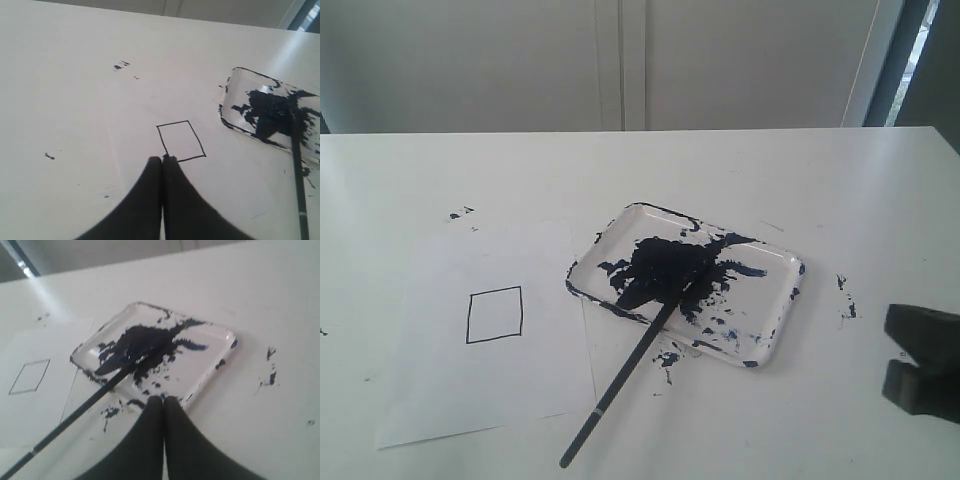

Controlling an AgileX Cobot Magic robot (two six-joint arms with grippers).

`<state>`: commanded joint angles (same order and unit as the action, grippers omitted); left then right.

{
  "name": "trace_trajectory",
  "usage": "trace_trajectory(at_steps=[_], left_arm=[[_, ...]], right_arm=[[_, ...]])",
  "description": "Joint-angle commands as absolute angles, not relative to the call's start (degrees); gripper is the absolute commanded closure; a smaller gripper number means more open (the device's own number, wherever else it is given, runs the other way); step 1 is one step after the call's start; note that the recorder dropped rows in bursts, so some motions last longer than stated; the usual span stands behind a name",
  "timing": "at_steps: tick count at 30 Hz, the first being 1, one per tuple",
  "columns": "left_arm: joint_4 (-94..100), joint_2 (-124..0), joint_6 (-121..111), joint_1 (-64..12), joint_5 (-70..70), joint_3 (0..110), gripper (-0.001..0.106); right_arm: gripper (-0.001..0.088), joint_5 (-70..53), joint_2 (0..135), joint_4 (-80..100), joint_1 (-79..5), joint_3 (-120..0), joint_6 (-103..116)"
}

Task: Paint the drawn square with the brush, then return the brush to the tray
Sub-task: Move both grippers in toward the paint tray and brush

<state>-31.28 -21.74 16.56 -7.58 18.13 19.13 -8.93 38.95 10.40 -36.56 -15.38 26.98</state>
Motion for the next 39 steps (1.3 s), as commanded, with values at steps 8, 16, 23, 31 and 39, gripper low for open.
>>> trace_trajectory(at_steps=[8, 16, 23, 31, 39], left_arm=[[-40.6, -27.0, 30.6, -7.6, 18.9, 19.1, 0.104], [-44.6, -28.8, 33.5, -7.6, 25.2, 19.4, 0.104], [-57.9, -36.4, 47.0, -7.6, 34.3, 19.5, 0.104], [-62.7, -44.1, 51.8, -7.6, 26.4, 19.5, 0.105], [-62.7, -52.8, 49.3, -7.6, 20.2, 23.0, 0.105]], right_arm=[[0.0868, 1.8, 49.5, 6.9, -41.7, -15.4, 28.1], [0.0868, 16.5, 61.7, 7.6, -48.6, -16.1, 33.5], [0.0868, 17.7, 68.2, 7.6, -50.3, -19.3, 33.5], [0.0868, 18.1, 68.2, 7.7, -50.3, -19.5, 33.5], [0.0868, 18.1, 68.2, 7.7, -50.3, -19.5, 33.4]])
